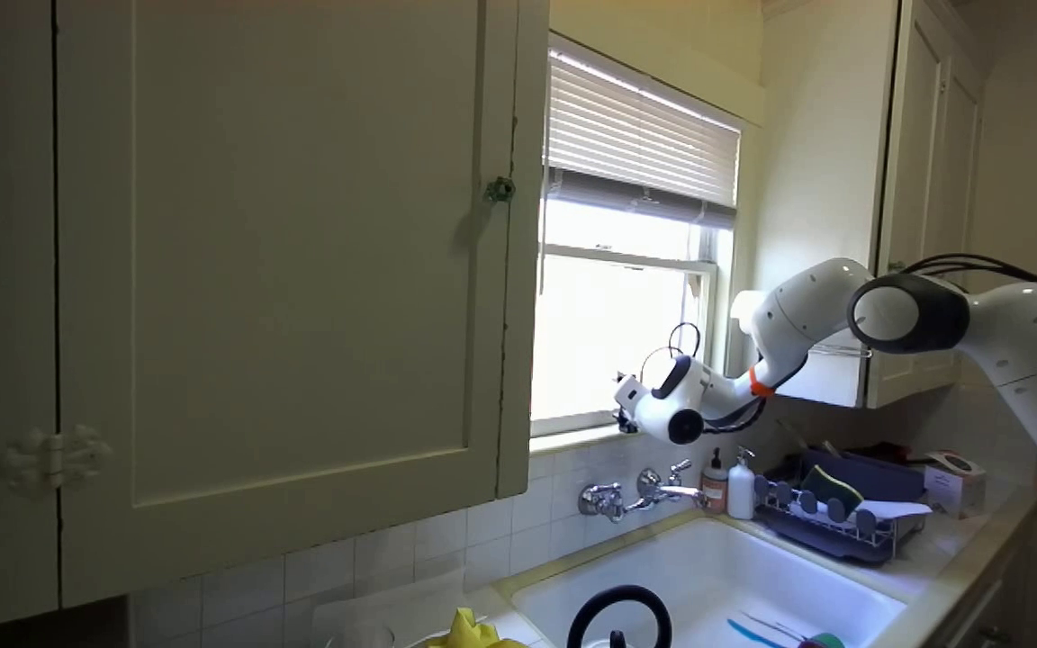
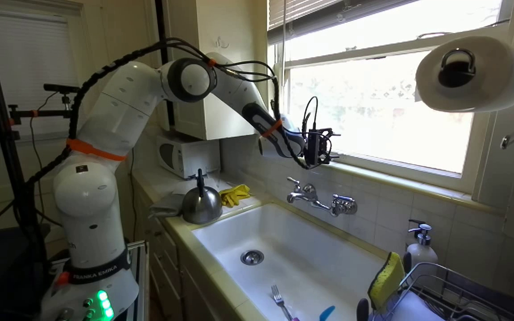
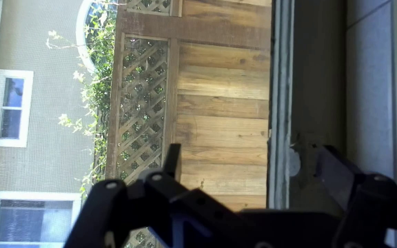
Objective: Clip the knob on the curtain railing
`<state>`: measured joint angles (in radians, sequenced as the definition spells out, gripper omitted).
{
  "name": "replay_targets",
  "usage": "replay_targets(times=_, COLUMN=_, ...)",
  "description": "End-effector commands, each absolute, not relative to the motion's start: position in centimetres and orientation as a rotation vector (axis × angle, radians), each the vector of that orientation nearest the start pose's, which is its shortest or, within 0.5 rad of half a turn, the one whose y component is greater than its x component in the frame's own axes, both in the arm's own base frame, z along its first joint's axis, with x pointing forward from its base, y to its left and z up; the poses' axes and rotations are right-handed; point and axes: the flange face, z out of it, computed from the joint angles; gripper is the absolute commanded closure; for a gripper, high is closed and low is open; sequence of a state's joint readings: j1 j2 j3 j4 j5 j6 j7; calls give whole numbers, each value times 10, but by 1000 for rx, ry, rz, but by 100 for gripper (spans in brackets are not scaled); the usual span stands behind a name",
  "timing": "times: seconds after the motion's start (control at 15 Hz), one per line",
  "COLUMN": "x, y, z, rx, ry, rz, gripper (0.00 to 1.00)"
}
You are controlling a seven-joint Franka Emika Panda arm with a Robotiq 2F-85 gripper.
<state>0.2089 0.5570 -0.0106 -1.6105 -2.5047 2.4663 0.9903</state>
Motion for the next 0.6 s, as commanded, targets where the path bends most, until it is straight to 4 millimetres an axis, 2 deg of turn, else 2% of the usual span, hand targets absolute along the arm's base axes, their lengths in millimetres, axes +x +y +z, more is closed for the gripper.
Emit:
replay_targets(times=0.0, x=715, y=141, z=325, rx=1283, ry=1135, rz=1060, gripper=0)
replay_targets(times=0.2, x=722, y=139, z=326, rx=1287, ry=1122, rz=1074, gripper=0)
replay_targets(times=0.53, x=723, y=153, z=342, rx=1244, ry=1098, rz=1105, gripper=0)
